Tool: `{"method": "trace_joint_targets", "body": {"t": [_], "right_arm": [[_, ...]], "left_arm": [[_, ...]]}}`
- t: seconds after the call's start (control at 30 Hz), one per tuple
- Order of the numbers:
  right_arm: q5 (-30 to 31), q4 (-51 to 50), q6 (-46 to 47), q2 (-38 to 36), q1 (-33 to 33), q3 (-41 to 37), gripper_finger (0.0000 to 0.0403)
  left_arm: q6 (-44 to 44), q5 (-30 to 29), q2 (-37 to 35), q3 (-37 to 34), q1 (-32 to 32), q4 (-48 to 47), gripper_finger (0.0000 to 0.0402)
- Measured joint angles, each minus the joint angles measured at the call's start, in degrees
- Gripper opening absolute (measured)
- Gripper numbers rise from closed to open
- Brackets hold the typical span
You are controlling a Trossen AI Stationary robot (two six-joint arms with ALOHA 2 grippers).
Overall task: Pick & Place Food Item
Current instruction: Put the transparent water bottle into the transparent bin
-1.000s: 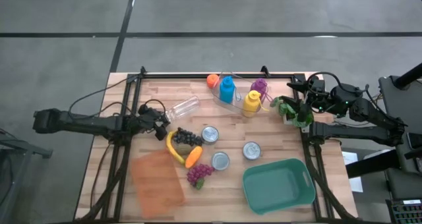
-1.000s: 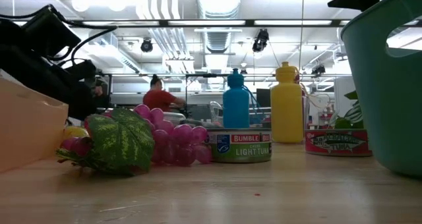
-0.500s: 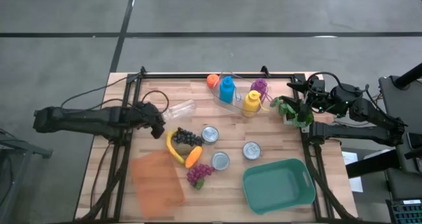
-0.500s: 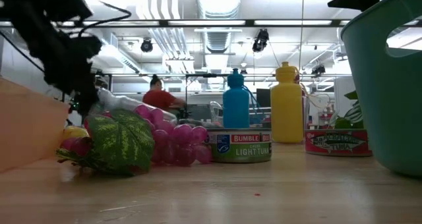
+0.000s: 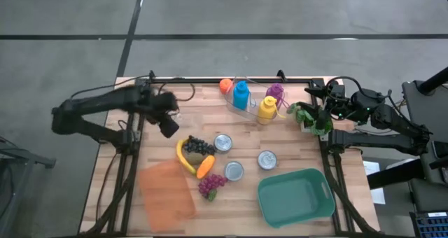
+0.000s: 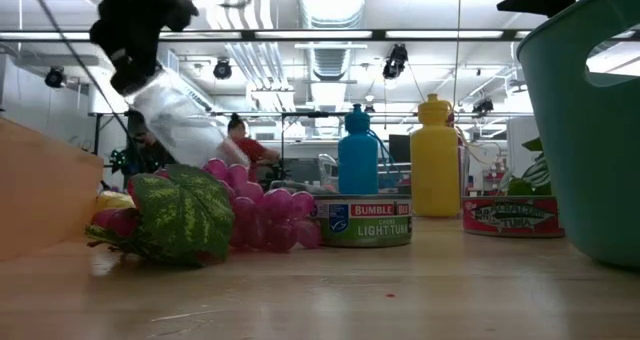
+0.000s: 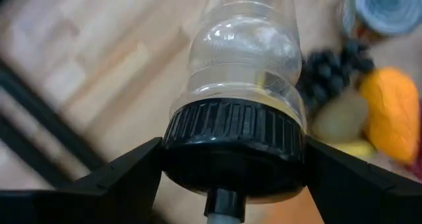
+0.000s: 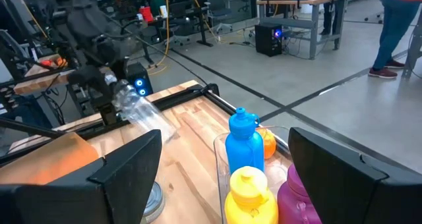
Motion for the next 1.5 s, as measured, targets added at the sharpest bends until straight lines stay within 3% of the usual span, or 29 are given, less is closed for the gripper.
{"method": "trace_joint_targets", "body": {"t": [0.1, 0.2, 0.33, 0.47, 0.63, 0.73, 1.17, 1.37, 1.5], "right_arm": [[0.0, 0.0, 0.0, 0.0, 0.0, 0.0, 0.0329], [0.0, 0.0, 0.0, 0.0, 0.0, 0.0, 0.0329], [0.0, 0.0, 0.0, 0.0, 0.0, 0.0, 0.0329], [0.0, 0.0, 0.0, 0.0, 0.0, 0.0, 0.0329], [0.0, 0.0, 0.0, 0.0, 0.0, 0.0, 0.0329], [0.0, 0.0, 0.0, 0.0, 0.0, 0.0, 0.0329], [0.0, 0.0, 0.0, 0.0, 0.0, 0.0, 0.0329], [0.0, 0.0, 0.0, 0.0, 0.0, 0.0, 0.0329], [0.0, 0.0, 0.0, 0.0, 0.0, 0.0, 0.0329]], "left_arm": [[0.3, 4.4, 7.4, 8.5, 3.8, -7.7, 0.0329], [3.3, 7.0, 12.9, 15.0, 7.5, -9.1, 0.0329], [5.6, 10.7, 17.2, 20.1, 12.1, -9.2, 0.0329], [0.6, 16.2, 20.4, 22.5, 16.4, -9.2, 0.0328], [-3.9, 25.1, 22.6, 22.6, 20.2, -9.4, 0.0328], [-7.3, 27.6, 23.1, 22.6, 21.9, -9.4, 0.0328], [-15.5, 23.1, 18.8, 22.1, 24.0, -9.3, 0.0328], [-24.3, 25.4, 11.7, 15.2, 24.0, -9.4, 0.0328], [-32.2, 33.1, 6.5, 7.9, 24.0, -9.6, 0.0328]]}}
